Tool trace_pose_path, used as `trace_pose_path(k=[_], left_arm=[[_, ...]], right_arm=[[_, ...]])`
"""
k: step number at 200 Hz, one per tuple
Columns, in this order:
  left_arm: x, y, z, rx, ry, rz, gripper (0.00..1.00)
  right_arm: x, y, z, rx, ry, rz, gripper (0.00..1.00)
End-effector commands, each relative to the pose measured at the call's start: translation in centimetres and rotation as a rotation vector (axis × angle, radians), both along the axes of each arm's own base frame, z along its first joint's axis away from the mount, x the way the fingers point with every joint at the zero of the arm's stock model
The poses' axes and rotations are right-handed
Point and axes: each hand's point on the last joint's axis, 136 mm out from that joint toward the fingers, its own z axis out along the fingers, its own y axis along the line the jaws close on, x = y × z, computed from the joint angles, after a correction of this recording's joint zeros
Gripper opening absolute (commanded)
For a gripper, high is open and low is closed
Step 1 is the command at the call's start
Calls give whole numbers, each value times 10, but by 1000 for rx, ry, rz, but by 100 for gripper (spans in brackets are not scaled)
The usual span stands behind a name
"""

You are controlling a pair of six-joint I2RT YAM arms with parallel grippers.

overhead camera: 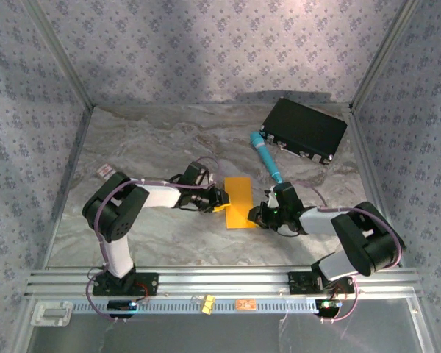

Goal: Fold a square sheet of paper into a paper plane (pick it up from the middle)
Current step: Third fold the triangle at the center of the table.

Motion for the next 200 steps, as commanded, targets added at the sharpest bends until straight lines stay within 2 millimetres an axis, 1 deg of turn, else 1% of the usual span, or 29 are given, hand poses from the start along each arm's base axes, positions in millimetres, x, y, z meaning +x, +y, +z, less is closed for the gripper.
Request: trace_pose_path(k=[1, 47, 88, 128, 166, 186, 200], left_arm=[[-5, -3, -6, -3, 26, -23, 29], [-6, -4, -6, -12, 28, -20, 27], [-3, -8, 1, -42, 15, -19, 25], [-2, -8, 1, -43, 14, -10, 23], [0, -8, 3, -44, 7, -1, 20], [-1, -6, 3, -36, 8, 1, 14], [-2, -4, 4, -31, 5, 7, 13]], right_arm=[[-1, -8, -12, -38, 24, -32, 13], [-1, -6, -11, -28, 24, -32, 13], [-1, -7, -11, -27, 24, -33, 13], [-1, -7, -12, -31, 24, -36, 13], [-1, -7, -12, -31, 27, -34, 13], [-1, -6, -10, -23, 19, -28, 14], [0, -2, -6, -13, 2, -14, 16]])
